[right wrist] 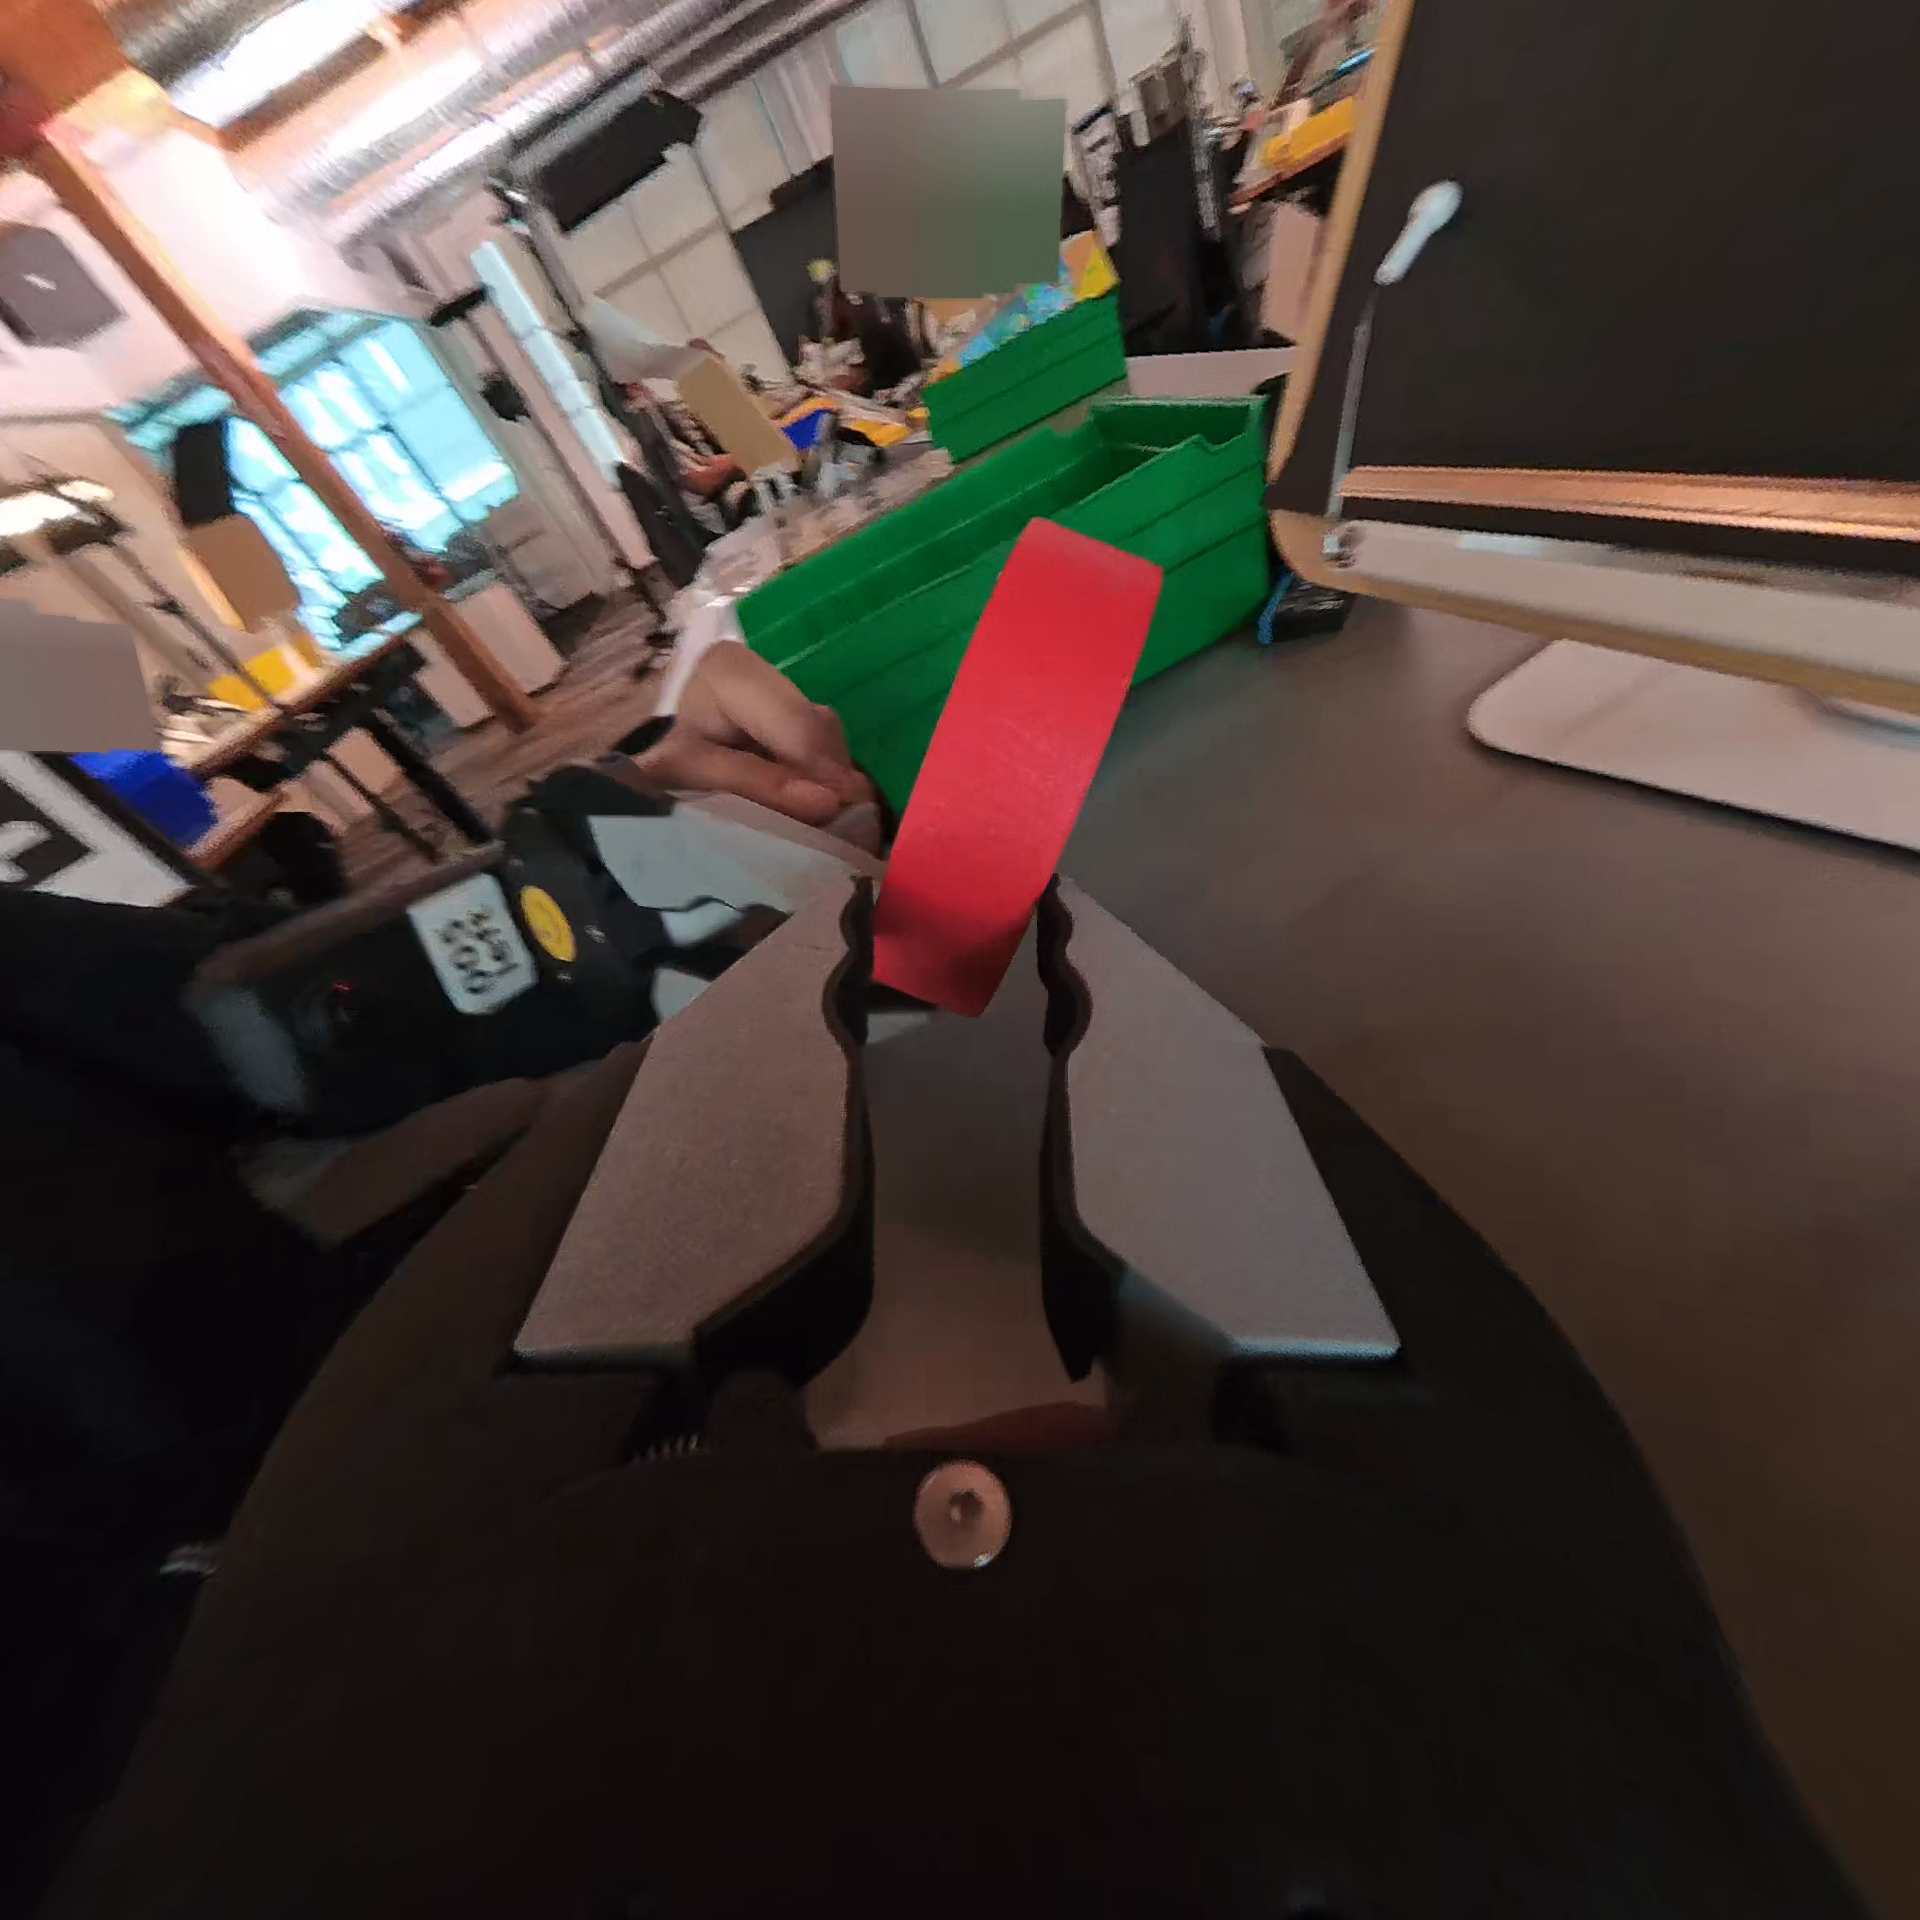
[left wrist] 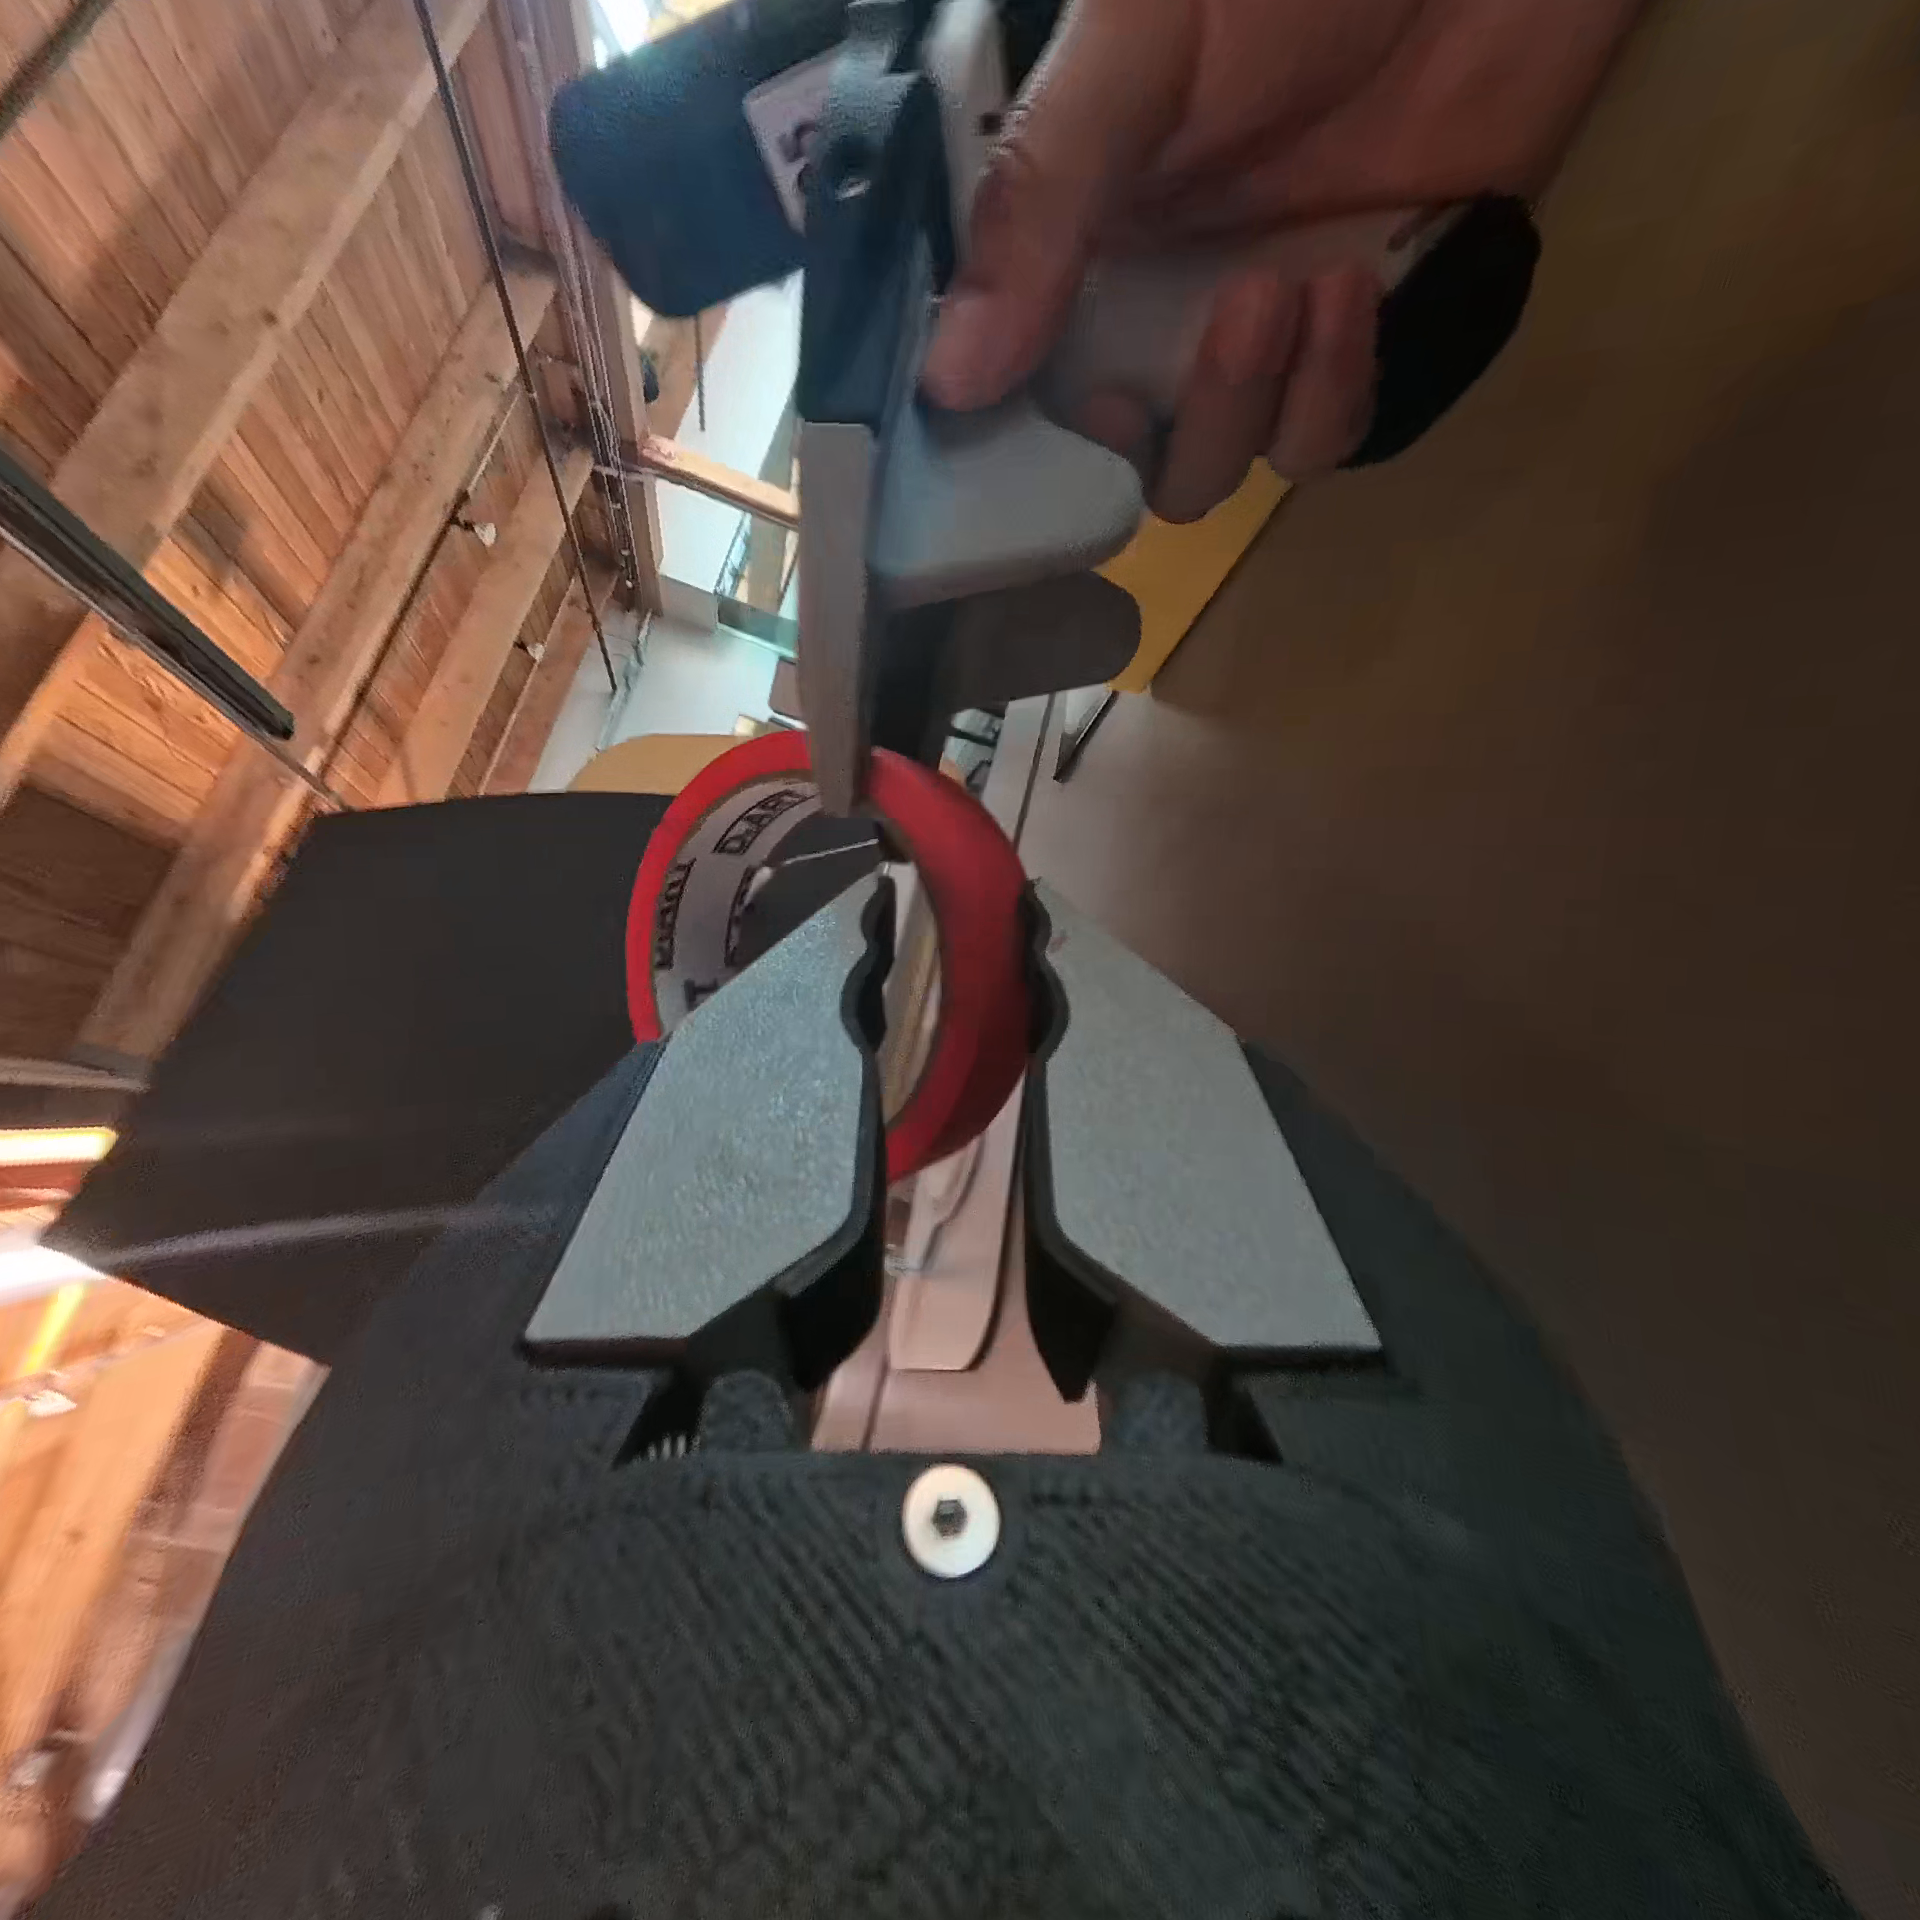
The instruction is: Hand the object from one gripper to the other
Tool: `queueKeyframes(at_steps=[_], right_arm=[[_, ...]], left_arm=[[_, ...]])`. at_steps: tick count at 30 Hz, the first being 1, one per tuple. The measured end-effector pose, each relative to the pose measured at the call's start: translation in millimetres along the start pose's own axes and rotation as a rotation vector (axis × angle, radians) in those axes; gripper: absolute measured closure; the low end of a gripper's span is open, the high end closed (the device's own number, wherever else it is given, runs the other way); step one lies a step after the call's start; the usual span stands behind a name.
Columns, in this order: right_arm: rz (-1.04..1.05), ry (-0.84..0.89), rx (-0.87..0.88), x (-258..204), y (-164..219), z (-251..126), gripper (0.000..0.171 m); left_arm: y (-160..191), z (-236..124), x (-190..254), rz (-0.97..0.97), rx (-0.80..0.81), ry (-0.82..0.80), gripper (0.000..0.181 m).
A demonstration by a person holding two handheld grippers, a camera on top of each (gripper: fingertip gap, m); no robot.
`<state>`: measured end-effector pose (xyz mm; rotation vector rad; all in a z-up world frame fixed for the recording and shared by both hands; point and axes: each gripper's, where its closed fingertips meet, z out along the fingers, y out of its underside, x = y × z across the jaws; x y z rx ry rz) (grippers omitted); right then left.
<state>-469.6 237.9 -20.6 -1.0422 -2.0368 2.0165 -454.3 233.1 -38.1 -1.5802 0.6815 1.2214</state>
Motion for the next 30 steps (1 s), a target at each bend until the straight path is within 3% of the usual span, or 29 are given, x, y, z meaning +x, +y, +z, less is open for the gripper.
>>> queueKeyframes(at_steps=[6,11,16,20,22,26,28,30], right_arm=[[-0.113,0.186,-0.018,22,-3,-11,0.144],[-0.123,0.216,-0.076,29,6,-10,0.146],[-0.155,0.126,-0.081,10,6,-6,0.146],[-0.181,0.024,-0.074,-8,4,-5,0.147],[-0.177,-0.028,-0.071,-17,5,-4,0.147],[-0.187,-0.106,-0.087,-31,10,1,0.147],[-0.204,-0.128,-0.106,-37,14,2,0.146],[-0.217,-0.140,-0.104,-39,14,1,0.147]], left_arm=[[17,-1,-17,-0.478,0.003,0.067,0.155],[43,0,-19,-0.805,-0.029,0.152,0.154],[53,5,-2,-0.776,-0.088,0.193,0.141],[40,3,3,-0.843,-0.044,0.264,0.117],[36,2,-1,-0.893,-0.017,0.276,0.114],[27,-2,-10,-0.888,0.063,0.254,0.129],[22,-4,-11,-0.838,0.081,0.253,0.155],[20,-5,-11,-0.784,0.079,0.241,0.159]])
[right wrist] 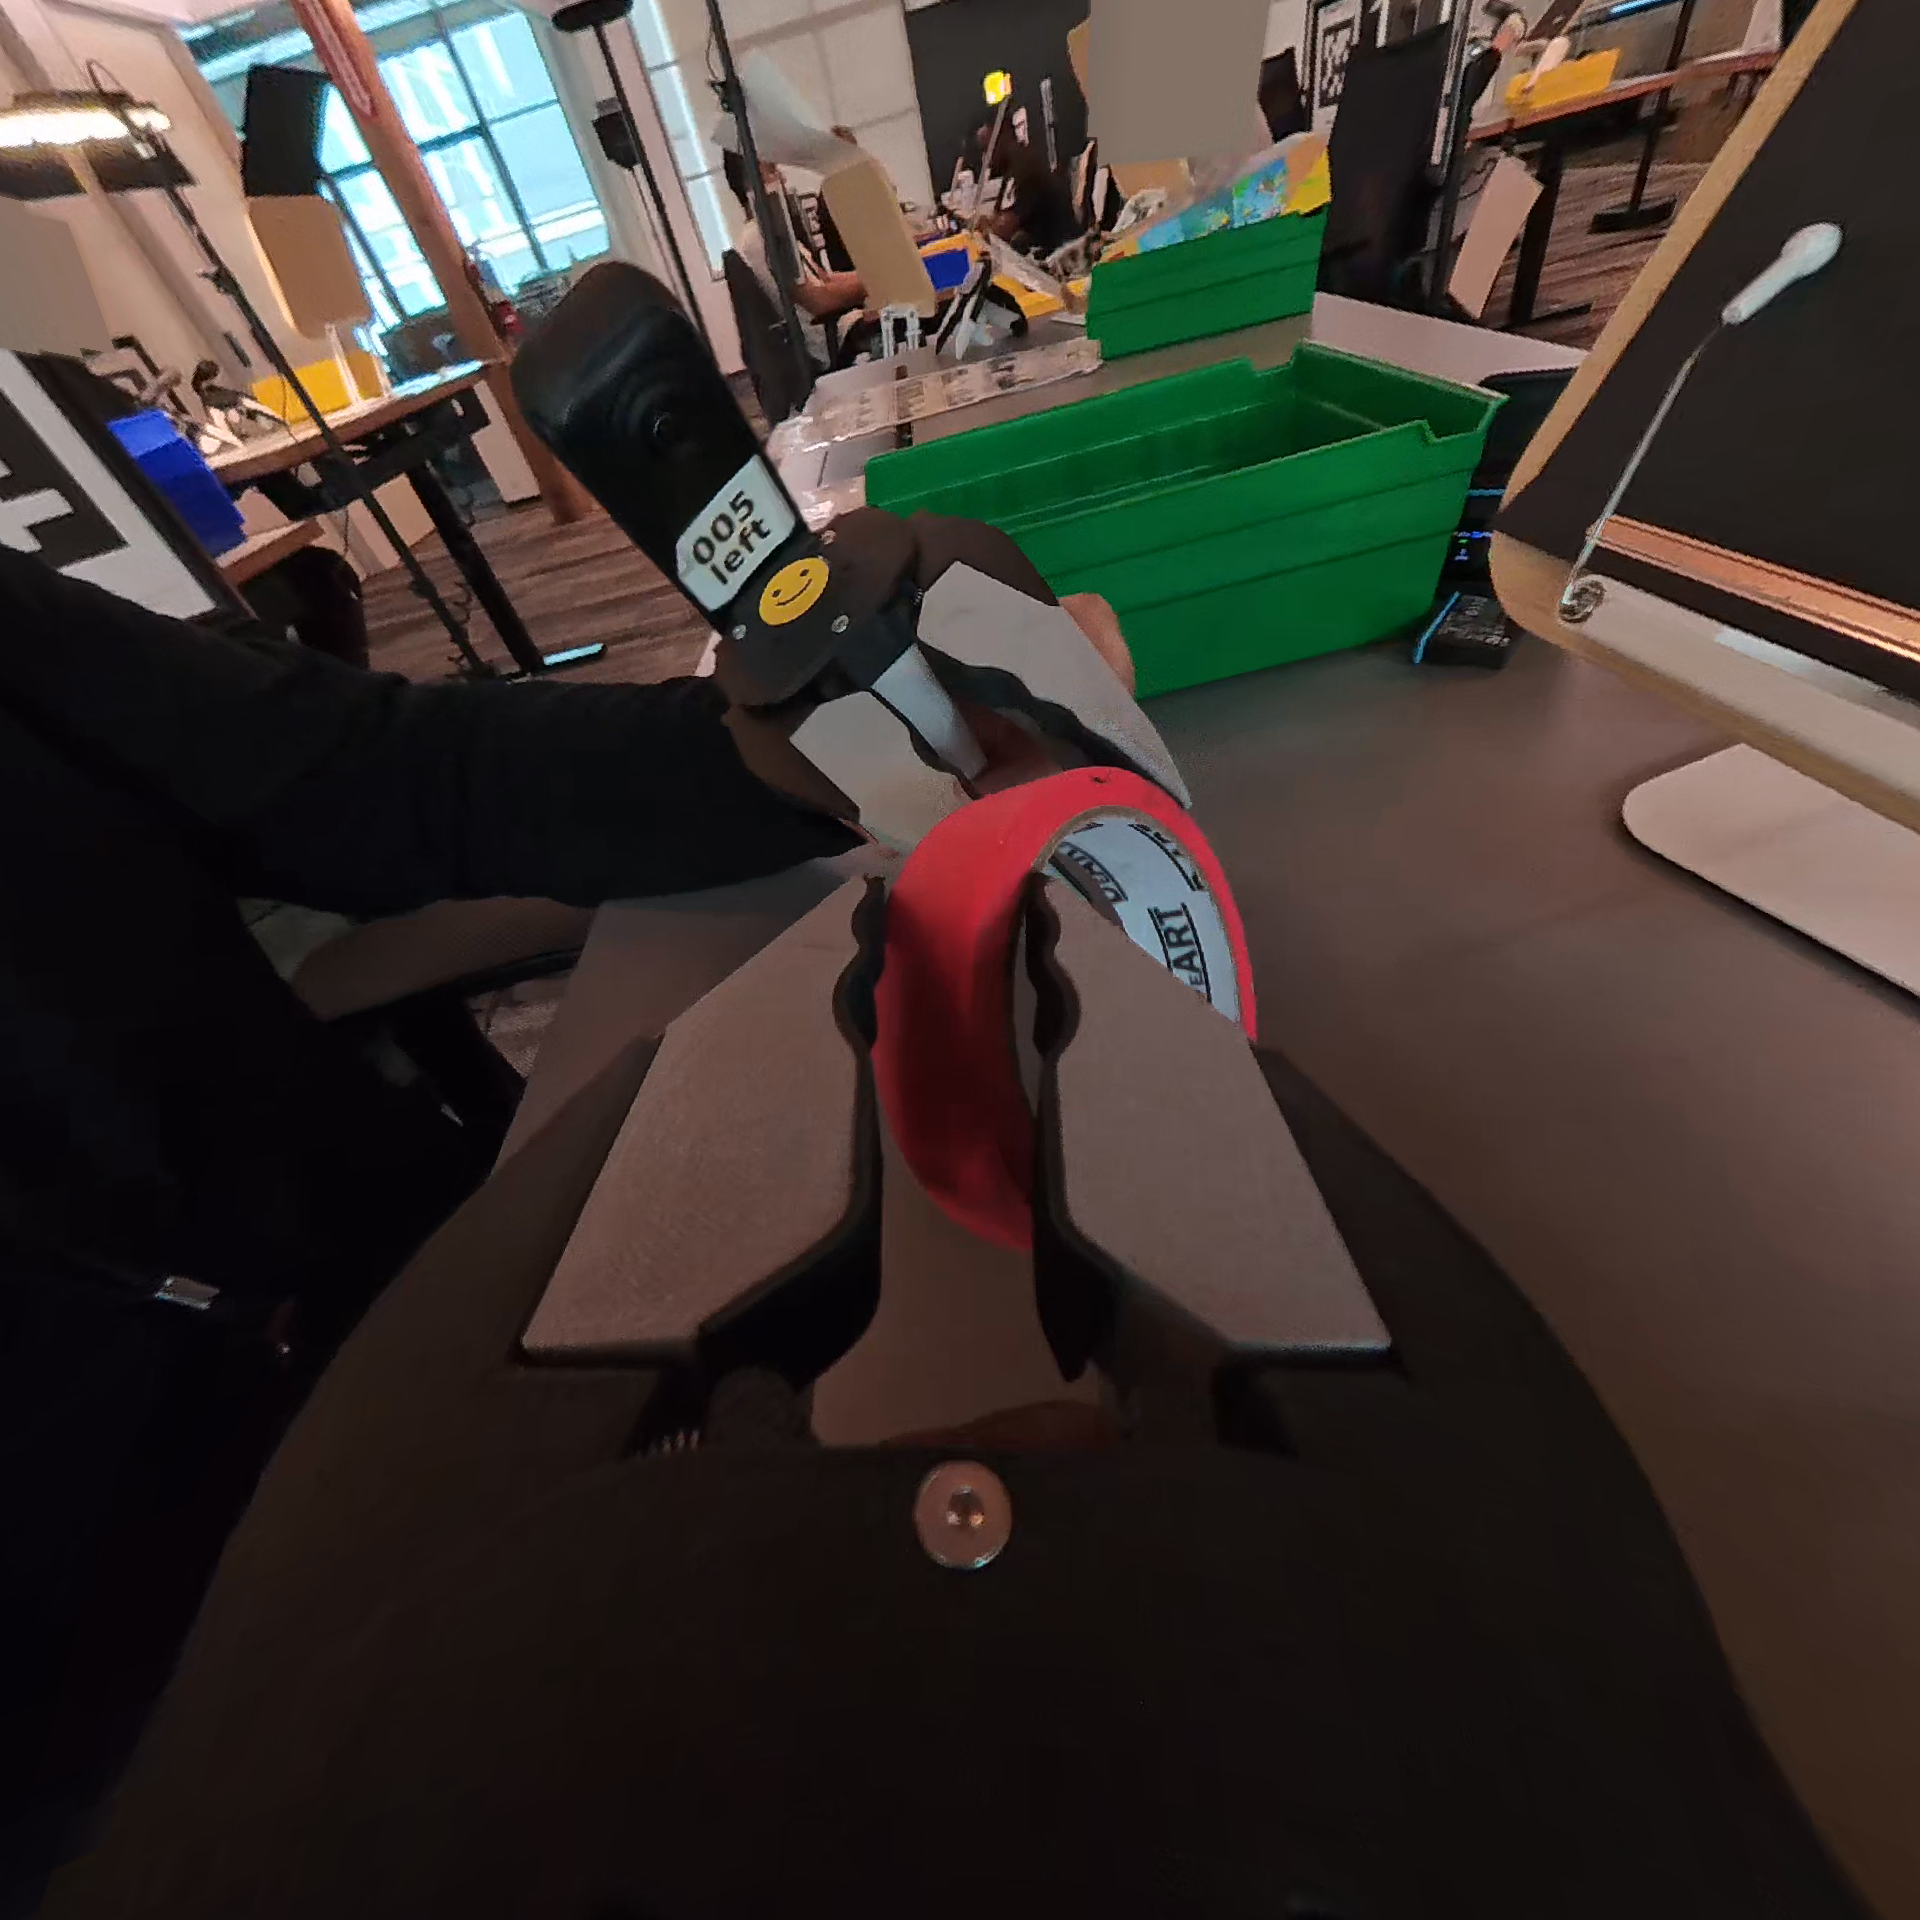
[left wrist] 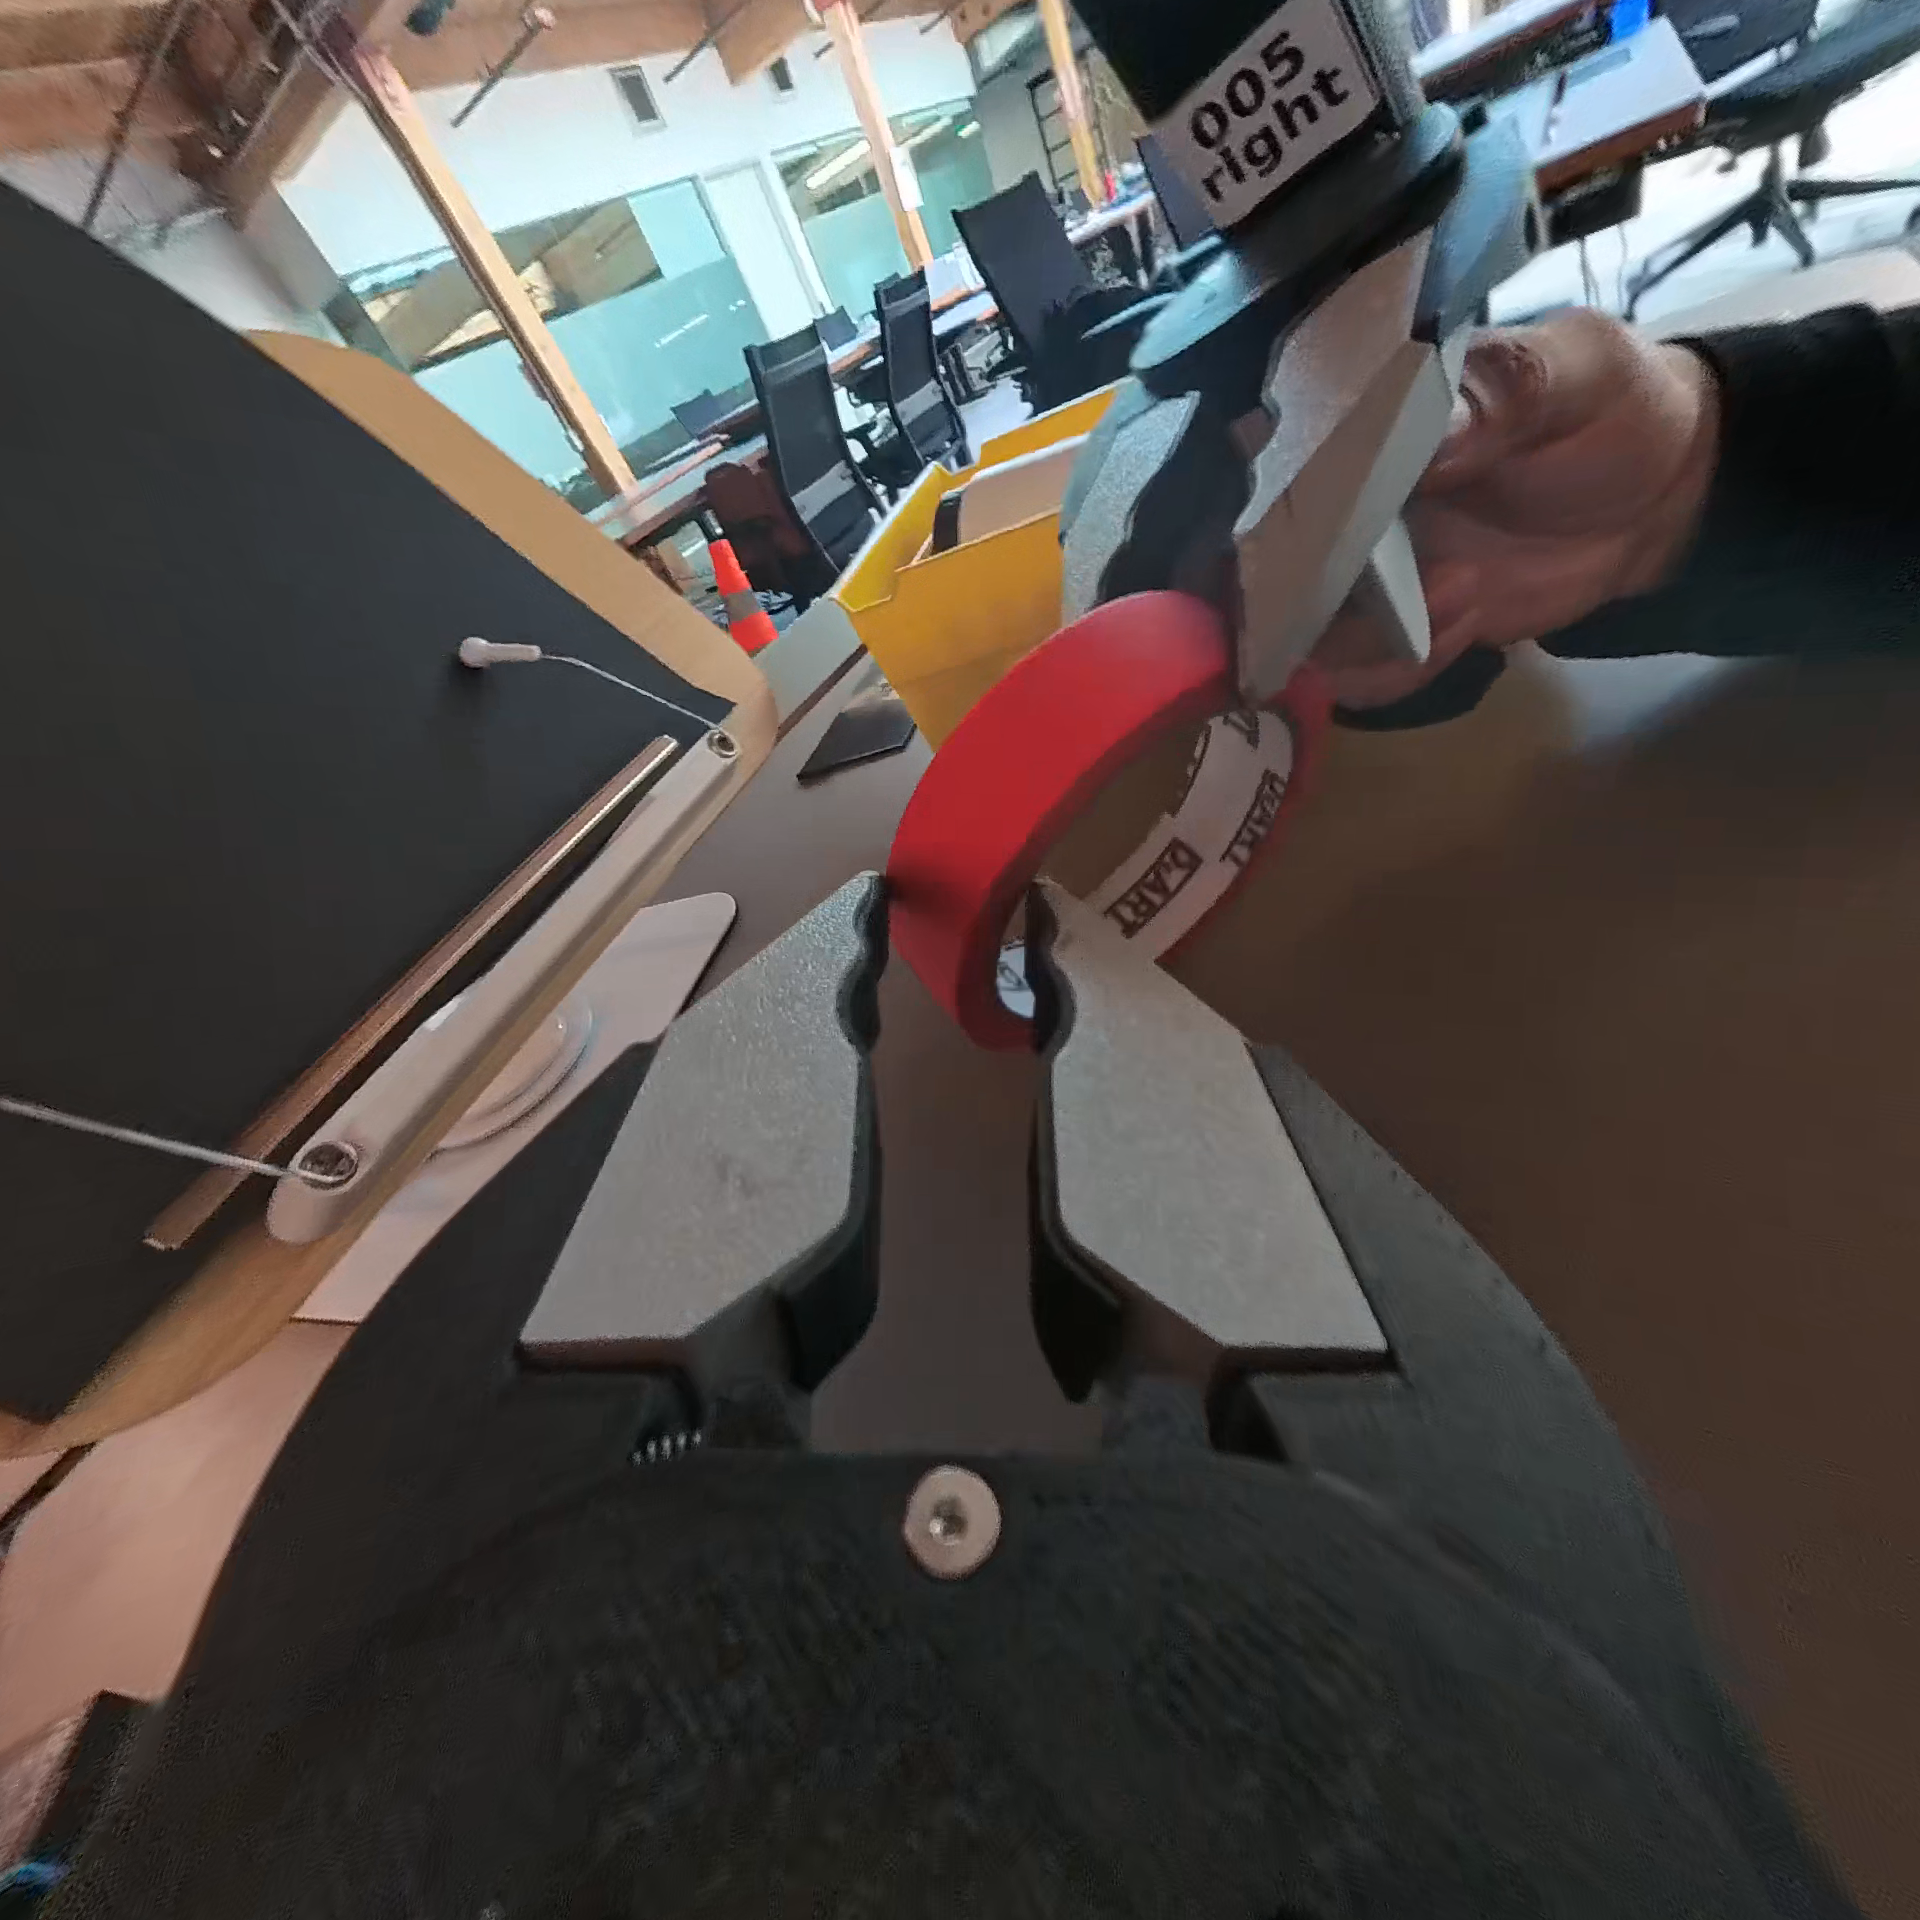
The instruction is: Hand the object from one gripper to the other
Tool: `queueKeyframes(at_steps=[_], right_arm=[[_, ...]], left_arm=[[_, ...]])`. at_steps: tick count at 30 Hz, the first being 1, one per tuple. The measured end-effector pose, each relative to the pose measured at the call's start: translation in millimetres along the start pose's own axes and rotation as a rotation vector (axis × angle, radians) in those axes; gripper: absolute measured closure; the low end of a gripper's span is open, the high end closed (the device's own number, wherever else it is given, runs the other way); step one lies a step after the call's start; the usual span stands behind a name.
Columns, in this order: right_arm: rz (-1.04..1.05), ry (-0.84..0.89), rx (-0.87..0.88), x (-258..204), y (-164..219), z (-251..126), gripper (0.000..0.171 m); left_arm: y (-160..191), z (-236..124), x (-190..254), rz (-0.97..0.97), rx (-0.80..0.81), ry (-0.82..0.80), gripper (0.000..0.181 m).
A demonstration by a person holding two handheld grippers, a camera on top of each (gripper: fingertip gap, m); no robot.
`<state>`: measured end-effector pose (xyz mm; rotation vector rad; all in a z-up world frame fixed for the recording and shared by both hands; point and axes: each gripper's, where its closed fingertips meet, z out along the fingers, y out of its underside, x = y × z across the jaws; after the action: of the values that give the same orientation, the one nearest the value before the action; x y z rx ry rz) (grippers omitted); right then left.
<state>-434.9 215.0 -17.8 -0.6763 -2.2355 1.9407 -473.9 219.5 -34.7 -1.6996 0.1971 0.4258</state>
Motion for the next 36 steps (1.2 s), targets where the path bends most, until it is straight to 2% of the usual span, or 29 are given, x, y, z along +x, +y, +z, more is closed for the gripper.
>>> queueKeyframes(at_steps=[3,5,9,14,17,22,27,28,29,31,34,36], right_arm=[[-0.001,-0.019,-0.004,-3,0,-2,0.147],[-0.004,0.023,-0.023,4,3,-2,0.145],[-0.024,0.098,-0.044,15,8,2,0.133],[0.002,0.100,-0.033,18,8,1,0.130],[0.021,0.115,-0.020,22,7,0,0.121],[0.121,-0.032,0.020,7,5,2,0.109],[0.122,-0.198,0.113,-20,-6,10,0.122],[0.106,-0.207,0.122,-23,-7,11,0.128],[0.081,-0.206,0.125,-26,-7,12,0.145],[0.028,-0.196,0.108,-29,-6,14,0.150],[-0.092,-0.078,0.057,-19,0,15,0.151],[-0.212,0.073,-0.008,-4,6,15,0.156]], left_arm=[[-2,-1,3,0.035,-0.005,0.015,0.160],[-6,-2,-5,0.073,0.002,-0.041,0.162],[-8,-6,-15,0.098,-0.009,-0.108,0.170],[0,-4,-26,0.026,-0.042,-0.148,0.173],[1,-7,-37,0.018,-0.053,-0.201,0.173],[-8,-16,-55,-0.080,0.029,-0.272,0.173],[-30,-21,-47,-0.191,0.177,-0.183,0.173],[-32,-21,-45,-0.200,0.185,-0.171,0.173],[-33,-21,-43,-0.201,0.188,-0.162,0.173],[-32,-18,-38,-0.213,0.179,-0.138,0.173],[-28,-17,-39,-0.275,0.171,-0.122,0.170],[-31,-20,-42,-0.344,0.190,-0.100,0.151]])
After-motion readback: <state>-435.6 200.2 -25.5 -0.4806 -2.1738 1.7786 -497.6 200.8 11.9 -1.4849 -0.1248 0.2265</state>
